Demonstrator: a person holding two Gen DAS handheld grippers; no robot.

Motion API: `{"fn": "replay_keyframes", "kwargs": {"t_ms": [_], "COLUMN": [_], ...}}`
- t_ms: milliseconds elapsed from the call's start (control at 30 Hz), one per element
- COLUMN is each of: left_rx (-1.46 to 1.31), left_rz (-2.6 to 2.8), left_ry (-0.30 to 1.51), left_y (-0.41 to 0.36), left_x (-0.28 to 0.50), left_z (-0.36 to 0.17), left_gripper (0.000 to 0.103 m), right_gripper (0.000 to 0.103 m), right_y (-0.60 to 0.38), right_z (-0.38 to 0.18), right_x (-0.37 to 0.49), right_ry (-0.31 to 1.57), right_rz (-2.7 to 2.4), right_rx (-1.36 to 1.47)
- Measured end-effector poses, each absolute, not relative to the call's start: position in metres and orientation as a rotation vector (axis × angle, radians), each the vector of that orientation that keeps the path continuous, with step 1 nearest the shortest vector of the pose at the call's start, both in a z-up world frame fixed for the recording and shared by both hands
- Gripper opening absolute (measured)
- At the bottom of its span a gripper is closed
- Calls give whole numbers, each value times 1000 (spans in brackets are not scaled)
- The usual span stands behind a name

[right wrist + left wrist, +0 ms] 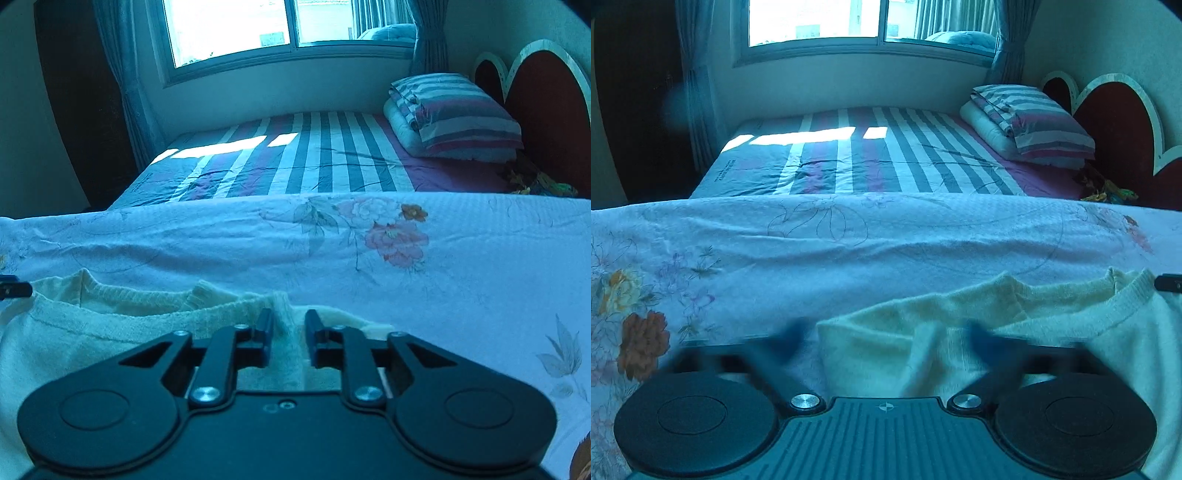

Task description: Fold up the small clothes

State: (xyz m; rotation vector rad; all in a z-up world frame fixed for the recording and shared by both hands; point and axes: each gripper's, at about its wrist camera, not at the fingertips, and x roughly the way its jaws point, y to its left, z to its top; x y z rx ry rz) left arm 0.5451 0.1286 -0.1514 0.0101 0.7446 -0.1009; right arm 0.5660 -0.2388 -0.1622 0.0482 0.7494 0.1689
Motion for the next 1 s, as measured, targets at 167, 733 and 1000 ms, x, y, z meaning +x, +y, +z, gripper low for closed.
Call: {"fn": "replay_keyframes", "kwargs": {"t_ms": [167, 733, 1000], "left_rx": [83, 139, 78], "left_rz": [-159, -161, -159], "left_ry": [690, 755, 789], "left_y": [117, 95, 106], "left_x": [530, 578, 557], "left_z": [-162, -186, -186], "left_gripper": [103, 34, 34], "right_gripper": [54, 35, 35], "right_y": [-245, -242, -244], "right_z": [-165, -158, -160], "right_x": [555, 548, 544], "right_ry": [709, 677, 678], "right_rz": [189, 217, 216], "right_rx": [73, 57, 59]}}
